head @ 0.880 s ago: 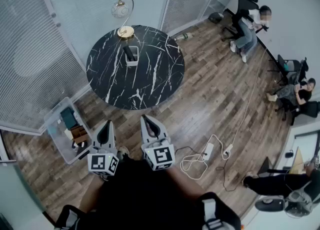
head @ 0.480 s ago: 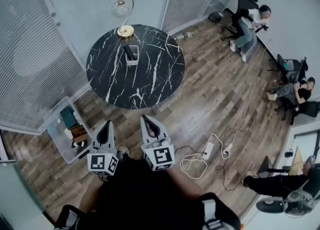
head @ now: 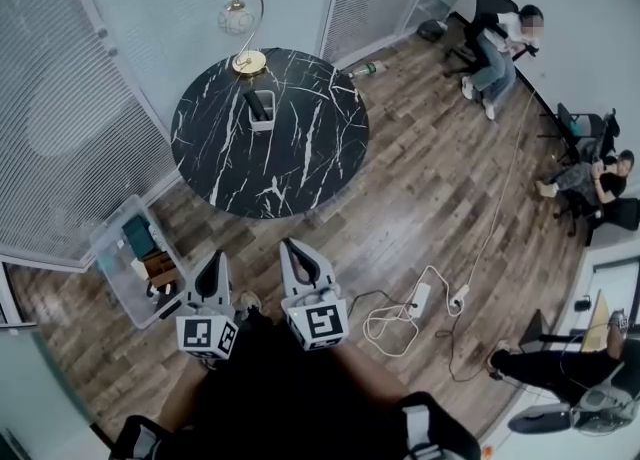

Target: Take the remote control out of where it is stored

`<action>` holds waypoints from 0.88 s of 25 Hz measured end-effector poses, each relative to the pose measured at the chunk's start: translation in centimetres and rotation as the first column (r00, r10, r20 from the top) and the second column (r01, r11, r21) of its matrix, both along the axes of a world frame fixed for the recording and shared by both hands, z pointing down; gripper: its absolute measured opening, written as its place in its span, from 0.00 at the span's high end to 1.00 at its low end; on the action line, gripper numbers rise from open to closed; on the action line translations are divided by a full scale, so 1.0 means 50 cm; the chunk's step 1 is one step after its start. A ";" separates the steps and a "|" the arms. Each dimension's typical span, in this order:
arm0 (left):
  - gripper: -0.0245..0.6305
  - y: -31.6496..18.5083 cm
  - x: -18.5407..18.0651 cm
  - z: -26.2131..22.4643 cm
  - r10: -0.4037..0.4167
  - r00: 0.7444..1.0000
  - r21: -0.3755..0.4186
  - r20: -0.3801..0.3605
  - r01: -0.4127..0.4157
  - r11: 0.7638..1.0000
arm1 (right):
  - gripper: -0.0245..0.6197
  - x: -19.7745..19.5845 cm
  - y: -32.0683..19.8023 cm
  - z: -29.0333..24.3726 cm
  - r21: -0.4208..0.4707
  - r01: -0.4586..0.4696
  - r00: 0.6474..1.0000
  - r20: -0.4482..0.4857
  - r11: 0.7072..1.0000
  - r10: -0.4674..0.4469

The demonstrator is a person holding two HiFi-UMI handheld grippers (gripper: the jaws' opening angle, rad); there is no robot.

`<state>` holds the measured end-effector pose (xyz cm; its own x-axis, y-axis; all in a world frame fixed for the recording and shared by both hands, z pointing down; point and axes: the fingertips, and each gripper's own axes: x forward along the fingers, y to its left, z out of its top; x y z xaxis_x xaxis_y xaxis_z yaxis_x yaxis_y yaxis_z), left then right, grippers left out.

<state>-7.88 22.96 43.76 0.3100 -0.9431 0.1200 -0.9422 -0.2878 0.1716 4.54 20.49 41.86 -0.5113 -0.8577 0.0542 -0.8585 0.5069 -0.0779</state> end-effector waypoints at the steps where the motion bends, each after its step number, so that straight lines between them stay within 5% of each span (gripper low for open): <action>1: 0.95 0.001 0.003 0.004 -0.002 1.000 -0.001 0.005 0.002 1.000 | 0.96 0.003 0.002 0.004 -0.002 0.005 1.000 -0.004 1.000 -0.005; 22: 0.95 0.030 0.053 0.038 -0.108 0.994 -0.079 0.005 0.108 0.991 | 0.96 0.066 -0.005 0.026 -0.023 0.076 0.997 -0.022 0.997 -0.076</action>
<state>-5.24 24.48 45.64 0.2062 -0.9588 0.1954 -0.9673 -0.1696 0.1887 7.85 20.26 43.14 -0.5732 -0.8149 0.0856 -0.8194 0.5689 -0.0705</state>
